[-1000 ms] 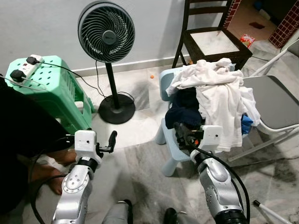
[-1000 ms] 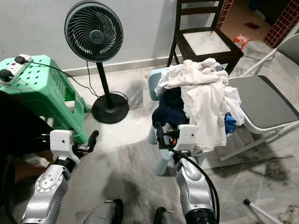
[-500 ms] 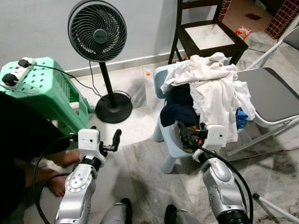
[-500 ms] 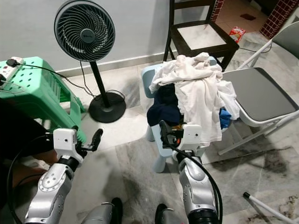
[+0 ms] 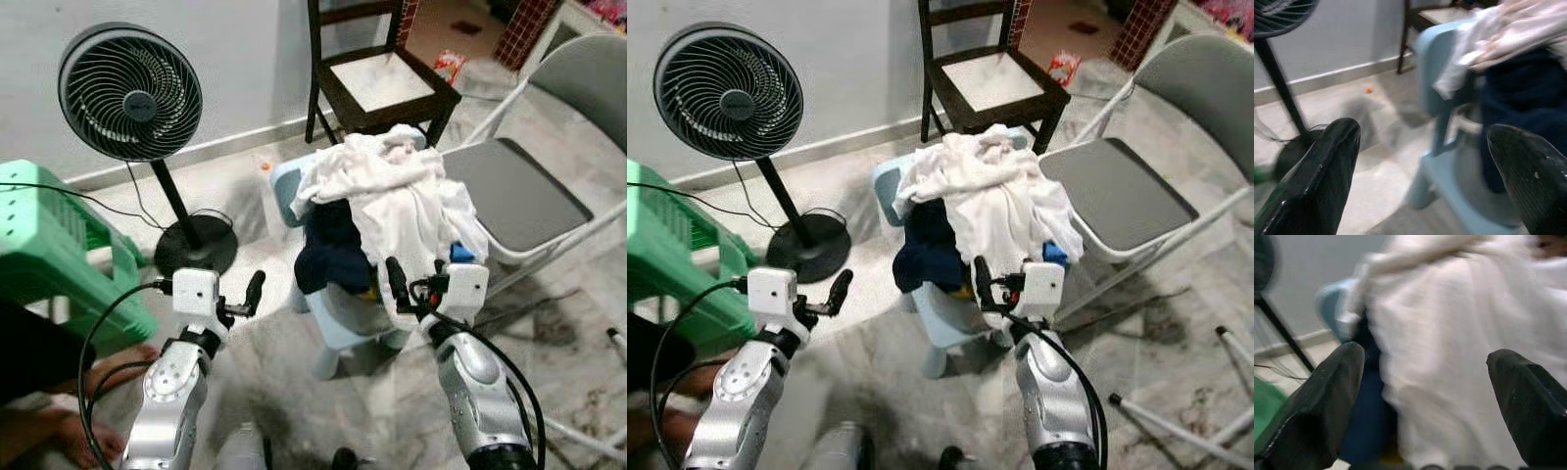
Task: Hang hanger
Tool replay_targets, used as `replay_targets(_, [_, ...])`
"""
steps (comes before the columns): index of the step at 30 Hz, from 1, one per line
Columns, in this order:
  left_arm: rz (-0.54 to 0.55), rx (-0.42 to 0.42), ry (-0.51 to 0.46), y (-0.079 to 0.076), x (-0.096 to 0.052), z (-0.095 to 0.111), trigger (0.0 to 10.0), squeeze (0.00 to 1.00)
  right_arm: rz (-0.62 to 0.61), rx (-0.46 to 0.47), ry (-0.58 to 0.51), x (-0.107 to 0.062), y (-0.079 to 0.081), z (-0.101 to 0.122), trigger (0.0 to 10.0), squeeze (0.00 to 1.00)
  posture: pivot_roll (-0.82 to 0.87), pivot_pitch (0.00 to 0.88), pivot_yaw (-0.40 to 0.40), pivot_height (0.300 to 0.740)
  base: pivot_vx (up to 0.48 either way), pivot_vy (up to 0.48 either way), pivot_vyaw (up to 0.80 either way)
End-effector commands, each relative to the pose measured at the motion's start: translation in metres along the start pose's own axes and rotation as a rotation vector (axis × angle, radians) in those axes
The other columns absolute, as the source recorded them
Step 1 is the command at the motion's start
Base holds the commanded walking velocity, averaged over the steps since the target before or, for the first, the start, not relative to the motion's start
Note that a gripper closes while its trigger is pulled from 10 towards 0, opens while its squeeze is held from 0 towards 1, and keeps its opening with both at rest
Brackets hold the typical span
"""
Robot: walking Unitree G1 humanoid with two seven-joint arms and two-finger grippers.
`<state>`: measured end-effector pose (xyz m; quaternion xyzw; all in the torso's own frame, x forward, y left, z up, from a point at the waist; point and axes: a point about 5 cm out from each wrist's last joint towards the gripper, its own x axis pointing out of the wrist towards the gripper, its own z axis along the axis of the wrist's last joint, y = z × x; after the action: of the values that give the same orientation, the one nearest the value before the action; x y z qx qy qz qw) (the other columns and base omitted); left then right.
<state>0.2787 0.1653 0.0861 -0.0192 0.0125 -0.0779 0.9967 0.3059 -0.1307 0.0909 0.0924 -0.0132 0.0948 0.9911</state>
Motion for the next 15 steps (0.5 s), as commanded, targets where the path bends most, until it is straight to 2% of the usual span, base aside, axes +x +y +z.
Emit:
replay_targets(1, [-0.005,-0.002,-0.003,-0.0049,-0.0013,-0.0007,10.0,0.0,-0.027,-0.009,0.018,-0.0056,-0.0114,-0.0027,10.0,0.0,0.23,0.255,-0.046,0.74,0.311,0.0,0.0])
replay_targets(4, [0.003,-0.002,-0.002,-0.0048,-0.0015,-0.0011,10.0,0.0,-0.027,-0.01,0.019,-0.0058,-0.0116,-0.0026,10.0,0.0,0.23,0.257,-0.048,0.74,0.3,0.0,0.0])
replay_targets(13, [0.017,-0.006,0.006,-0.0044,-0.0037,-0.0044,10.0,0.0,-0.029,-0.011,0.019,-0.0064,-0.0107,-0.0024,10.0,0.0,0.22,0.26,-0.053,0.74,0.0,0.0,0.0])
replay_targets(15, [0.032,0.022,-0.001,-0.0016,-0.0031,-0.0027,10.0,0.0,-0.028,-0.013,0.013,-0.0052,-0.0108,-0.0001,10.0,0.0,0.23,0.264,-0.054,0.74,0.0,0.0,0.0])
